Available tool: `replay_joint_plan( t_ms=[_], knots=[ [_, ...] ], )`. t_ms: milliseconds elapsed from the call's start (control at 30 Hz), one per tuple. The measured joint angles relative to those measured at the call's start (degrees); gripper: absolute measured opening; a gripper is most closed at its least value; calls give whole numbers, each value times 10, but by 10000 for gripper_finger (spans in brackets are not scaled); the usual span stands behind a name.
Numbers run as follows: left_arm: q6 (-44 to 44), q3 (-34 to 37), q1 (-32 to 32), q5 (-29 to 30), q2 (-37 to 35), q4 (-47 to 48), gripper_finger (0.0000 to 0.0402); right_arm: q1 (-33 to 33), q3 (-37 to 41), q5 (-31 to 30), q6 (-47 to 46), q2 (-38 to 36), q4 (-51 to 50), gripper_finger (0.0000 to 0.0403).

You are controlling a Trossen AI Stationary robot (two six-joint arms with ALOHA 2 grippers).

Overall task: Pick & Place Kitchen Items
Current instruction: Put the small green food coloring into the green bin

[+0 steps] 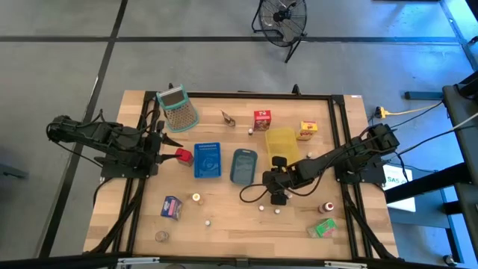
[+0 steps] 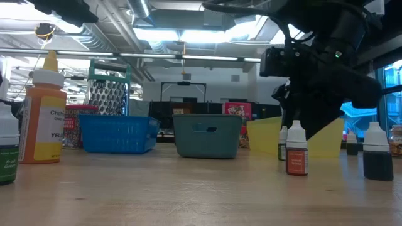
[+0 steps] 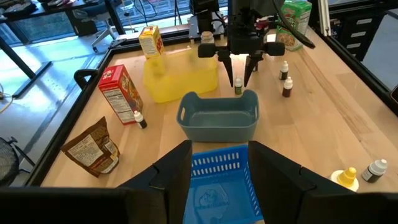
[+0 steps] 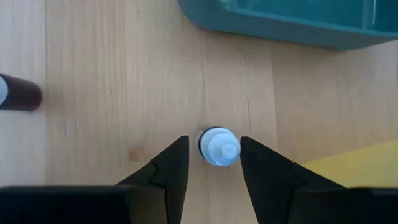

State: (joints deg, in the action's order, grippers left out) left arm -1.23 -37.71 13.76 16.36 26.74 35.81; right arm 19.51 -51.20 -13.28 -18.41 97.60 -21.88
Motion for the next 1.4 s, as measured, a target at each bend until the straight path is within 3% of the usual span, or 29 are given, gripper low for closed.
replay_joint_plan(
  t_ms=[400,1067,1400],
  knots=[
    [0,0,0,0,0,0,152,0,0,-1,0,0,6,140],
    [0,0,0,0,0,1,150,0,-1,-2,5,0,13,82],
    [0,0,0,0,0,2,150,0,-98,1,13,-2,-96,80]
  ],
)
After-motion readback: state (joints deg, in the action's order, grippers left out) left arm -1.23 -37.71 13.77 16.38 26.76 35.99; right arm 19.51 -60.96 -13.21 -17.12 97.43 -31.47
